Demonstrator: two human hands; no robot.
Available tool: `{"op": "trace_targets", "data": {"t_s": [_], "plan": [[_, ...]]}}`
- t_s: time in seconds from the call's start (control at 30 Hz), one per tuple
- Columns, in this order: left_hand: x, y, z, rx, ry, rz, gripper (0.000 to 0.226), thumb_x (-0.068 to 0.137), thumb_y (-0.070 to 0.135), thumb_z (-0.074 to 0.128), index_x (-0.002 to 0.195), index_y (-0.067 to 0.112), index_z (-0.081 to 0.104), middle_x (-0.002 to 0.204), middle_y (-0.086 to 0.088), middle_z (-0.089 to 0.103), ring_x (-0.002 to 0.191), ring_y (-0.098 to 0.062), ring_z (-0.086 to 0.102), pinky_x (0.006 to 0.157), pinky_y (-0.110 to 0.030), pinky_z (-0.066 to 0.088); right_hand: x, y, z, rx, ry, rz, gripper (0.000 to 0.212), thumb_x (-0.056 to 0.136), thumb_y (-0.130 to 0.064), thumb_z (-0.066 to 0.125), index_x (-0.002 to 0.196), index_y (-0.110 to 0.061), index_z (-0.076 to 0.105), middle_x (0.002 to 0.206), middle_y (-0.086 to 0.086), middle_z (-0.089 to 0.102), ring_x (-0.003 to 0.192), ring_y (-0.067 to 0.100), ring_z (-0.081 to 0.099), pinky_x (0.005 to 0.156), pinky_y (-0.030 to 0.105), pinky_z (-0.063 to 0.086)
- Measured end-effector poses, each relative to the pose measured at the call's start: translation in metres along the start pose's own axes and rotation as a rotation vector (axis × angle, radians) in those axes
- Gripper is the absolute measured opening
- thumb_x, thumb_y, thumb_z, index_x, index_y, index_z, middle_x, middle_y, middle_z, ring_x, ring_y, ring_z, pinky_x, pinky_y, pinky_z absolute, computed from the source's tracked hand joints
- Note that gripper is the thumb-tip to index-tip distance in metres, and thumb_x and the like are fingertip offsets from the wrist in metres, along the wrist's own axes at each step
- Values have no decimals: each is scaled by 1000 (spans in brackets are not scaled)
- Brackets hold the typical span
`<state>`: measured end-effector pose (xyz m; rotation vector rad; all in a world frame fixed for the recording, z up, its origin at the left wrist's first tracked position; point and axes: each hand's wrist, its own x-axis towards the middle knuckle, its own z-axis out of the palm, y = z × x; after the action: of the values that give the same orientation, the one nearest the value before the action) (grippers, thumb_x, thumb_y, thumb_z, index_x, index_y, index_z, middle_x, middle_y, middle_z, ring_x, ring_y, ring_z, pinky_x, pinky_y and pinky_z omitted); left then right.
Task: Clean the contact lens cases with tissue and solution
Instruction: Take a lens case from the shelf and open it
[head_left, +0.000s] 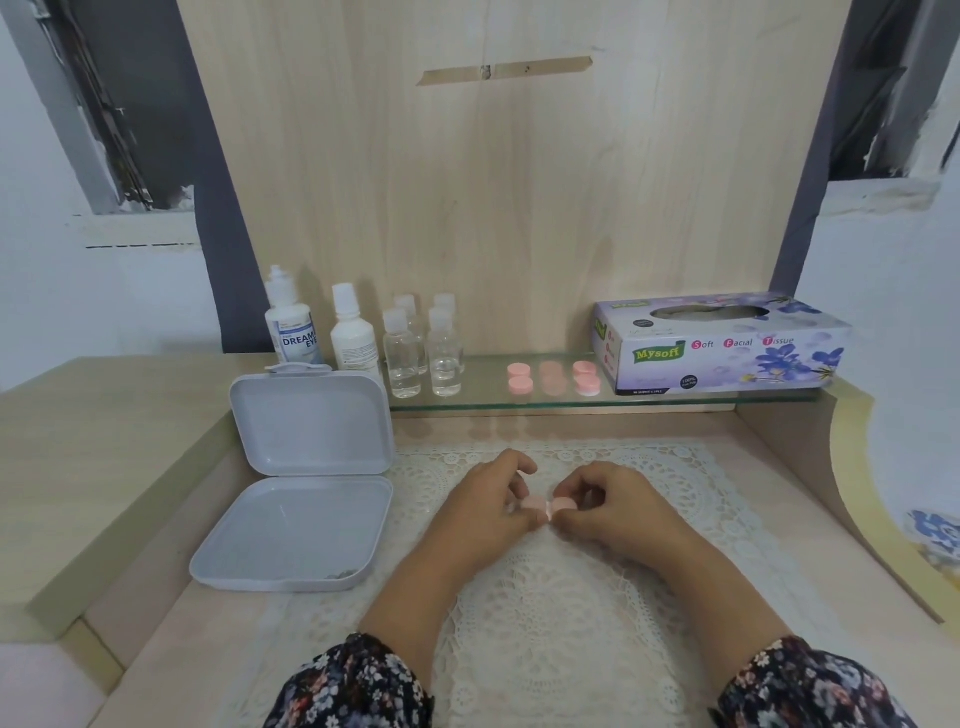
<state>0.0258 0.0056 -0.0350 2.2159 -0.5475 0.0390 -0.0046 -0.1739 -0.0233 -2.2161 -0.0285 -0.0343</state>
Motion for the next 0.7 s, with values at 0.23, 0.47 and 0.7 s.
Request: {"op": "trace_targets", "data": {"t_s": [0.23, 0.47, 0.7], "plan": [[0, -2, -1, -25, -18, 7, 33, 84, 19, 63, 106, 38, 48, 103, 13, 59, 94, -2, 52, 84, -20, 44, 0, 0, 0, 10, 5, -3, 11, 71, -20, 76, 78, -26, 69, 67, -2, 68, 52, 6, 59, 53, 29, 52], [-2, 6, 0, -94, 56, -16, 21, 84, 25, 66, 98, 31, 52, 97, 11, 59, 88, -3, 54, 81, -23, 48, -1, 0, -1, 14, 3, 2, 11, 72, -21, 76, 79, -26, 69, 66, -3, 67, 52, 7, 59, 52, 28, 51], [6, -6, -4, -4, 234, -181, 15, 90, 19, 63, 77, 24, 56, 78, 10, 58, 69, -5, 53, 60, -16, 39, -1, -1, -1, -14, 7, 16, 9, 74, -25, 75, 81, -28, 70, 71, -6, 67, 54, 3, 60, 54, 23, 51]]}}
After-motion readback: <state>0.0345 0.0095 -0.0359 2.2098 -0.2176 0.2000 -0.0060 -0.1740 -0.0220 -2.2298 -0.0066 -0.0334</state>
